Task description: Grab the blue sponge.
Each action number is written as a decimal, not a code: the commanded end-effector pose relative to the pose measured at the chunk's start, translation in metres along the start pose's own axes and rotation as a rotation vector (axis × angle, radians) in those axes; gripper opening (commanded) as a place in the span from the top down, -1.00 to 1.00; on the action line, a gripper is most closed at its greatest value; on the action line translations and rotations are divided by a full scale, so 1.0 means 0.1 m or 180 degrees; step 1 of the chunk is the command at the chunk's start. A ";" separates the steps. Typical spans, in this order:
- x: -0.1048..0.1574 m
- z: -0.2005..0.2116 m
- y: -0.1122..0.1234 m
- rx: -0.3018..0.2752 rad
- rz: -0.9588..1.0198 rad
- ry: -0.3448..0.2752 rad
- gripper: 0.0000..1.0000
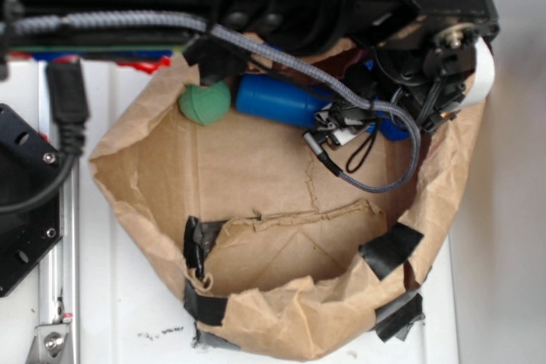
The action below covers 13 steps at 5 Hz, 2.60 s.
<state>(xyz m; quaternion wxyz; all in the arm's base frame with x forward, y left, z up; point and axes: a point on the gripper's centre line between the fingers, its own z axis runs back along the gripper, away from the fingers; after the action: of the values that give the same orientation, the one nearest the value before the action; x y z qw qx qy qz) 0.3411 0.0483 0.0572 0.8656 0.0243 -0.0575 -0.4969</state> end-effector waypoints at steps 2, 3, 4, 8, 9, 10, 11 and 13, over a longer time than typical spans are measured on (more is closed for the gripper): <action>0.14 0.08 0.16 0.0248 0.0074 -0.0059 -1.00; 0.13 0.06 0.12 0.0147 0.0093 -0.0101 1.00; 0.11 0.06 0.10 0.0161 0.0041 -0.0088 1.00; 0.12 0.13 0.00 0.0171 -0.0101 -0.0061 1.00; 0.15 0.25 -0.15 0.0107 -0.0254 -0.0093 1.00; 0.18 0.50 -0.41 0.0063 -0.0468 -0.0212 1.00; 0.18 0.75 -0.57 -0.0015 -0.0492 -0.0209 1.00; 0.07 0.97 -0.70 -0.0157 0.0113 -0.0268 1.00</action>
<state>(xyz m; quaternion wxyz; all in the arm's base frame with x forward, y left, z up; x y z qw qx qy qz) 0.2763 0.0064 0.1284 0.8659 -0.0361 -0.0602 -0.4953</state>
